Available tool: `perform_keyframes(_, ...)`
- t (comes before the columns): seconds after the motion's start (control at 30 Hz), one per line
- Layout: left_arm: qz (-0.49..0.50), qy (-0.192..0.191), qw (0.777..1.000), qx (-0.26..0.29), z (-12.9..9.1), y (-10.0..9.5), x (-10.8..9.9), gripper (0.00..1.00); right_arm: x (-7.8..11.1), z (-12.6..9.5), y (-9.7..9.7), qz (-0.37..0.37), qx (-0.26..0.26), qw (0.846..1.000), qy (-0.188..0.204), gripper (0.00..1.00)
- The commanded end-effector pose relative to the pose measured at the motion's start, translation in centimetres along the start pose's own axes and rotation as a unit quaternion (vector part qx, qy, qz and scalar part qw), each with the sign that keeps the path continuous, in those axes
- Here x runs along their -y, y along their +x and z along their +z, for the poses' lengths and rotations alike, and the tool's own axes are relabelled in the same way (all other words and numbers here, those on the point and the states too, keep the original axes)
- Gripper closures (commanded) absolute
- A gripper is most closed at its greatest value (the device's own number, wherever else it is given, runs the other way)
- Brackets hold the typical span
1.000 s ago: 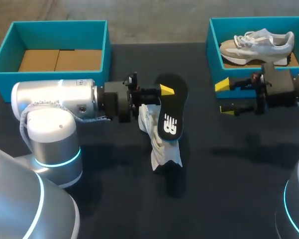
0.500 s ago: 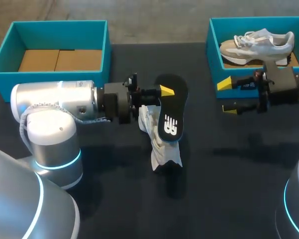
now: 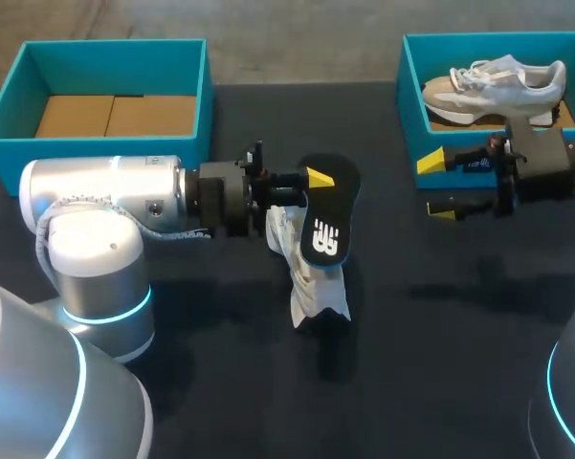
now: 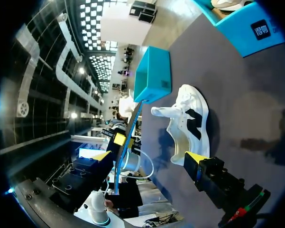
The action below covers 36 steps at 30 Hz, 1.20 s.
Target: Take the shoe out of the shoebox, open the shoe tongue, remove and reinsert the insole, then place the shoe into the shoebox
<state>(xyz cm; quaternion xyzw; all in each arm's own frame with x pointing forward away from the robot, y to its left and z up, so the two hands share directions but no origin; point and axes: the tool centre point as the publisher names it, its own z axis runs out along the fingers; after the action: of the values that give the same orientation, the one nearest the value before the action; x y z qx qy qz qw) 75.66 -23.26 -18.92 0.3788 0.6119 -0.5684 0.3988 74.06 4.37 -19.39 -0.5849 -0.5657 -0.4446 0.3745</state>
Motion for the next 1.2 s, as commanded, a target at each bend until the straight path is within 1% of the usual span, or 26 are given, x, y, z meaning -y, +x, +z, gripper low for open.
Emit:
perform_keyframes(0.03,-0.021,0.012,1.000,-0.012,-0.8,-0.1,0.1,1.00,0.4,-0.4,0.1,-0.004,0.010,1.000,-0.002,0.00)
perform_keyframes(0.13,-0.061,0.023,0.998,-0.010,-1.1,0.2,0.1,1.00,0.9,-0.7,0.1,-0.010,0.013,1.000,-0.002,0.00)
perform_keyframes(0.3,-0.111,0.036,0.993,-0.009,-1.3,0.9,0.3,1.00,1.8,-1.0,-0.4,-0.029,0.013,0.999,-0.004,0.00)
perform_keyframes(0.4,-0.123,0.038,0.992,-0.006,-1.2,1.2,0.5,1.00,2.4,-0.9,-0.6,-0.043,0.016,0.999,-0.009,0.00)
perform_keyframes(0.47,-0.130,0.042,0.991,0.006,-1.1,1.3,0.6,1.00,2.8,-0.7,-0.6,-0.058,0.016,0.998,-0.016,0.00)
perform_keyframes(0.57,-0.135,0.040,0.990,0.012,-0.9,1.3,0.7,1.00,3.2,-0.6,-0.7,-0.065,0.011,0.997,-0.040,0.00)
perform_keyframes(0.63,-0.136,0.038,0.990,0.015,-0.8,1.3,0.8,1.00,3.4,-0.4,-0.8,-0.057,0.016,0.996,-0.068,0.00)
perform_keyframes(0.73,-0.135,0.038,0.990,0.023,-0.6,1.1,1.1,1.00,3.6,0.1,-1.0,-0.046,0.034,0.994,-0.091,0.00)
perform_keyframes(0.77,-0.135,0.037,0.990,0.024,-0.6,1.1,1.1,1.00,3.7,0.3,-1.0,-0.044,0.024,0.994,-0.092,0.00)
perform_keyframes(1.2,-0.136,0.034,0.990,0.026,-0.6,1.1,1.2,1.00,3.7,0.3,-1.0,-0.044,0.024,0.994,-0.092,0.00)
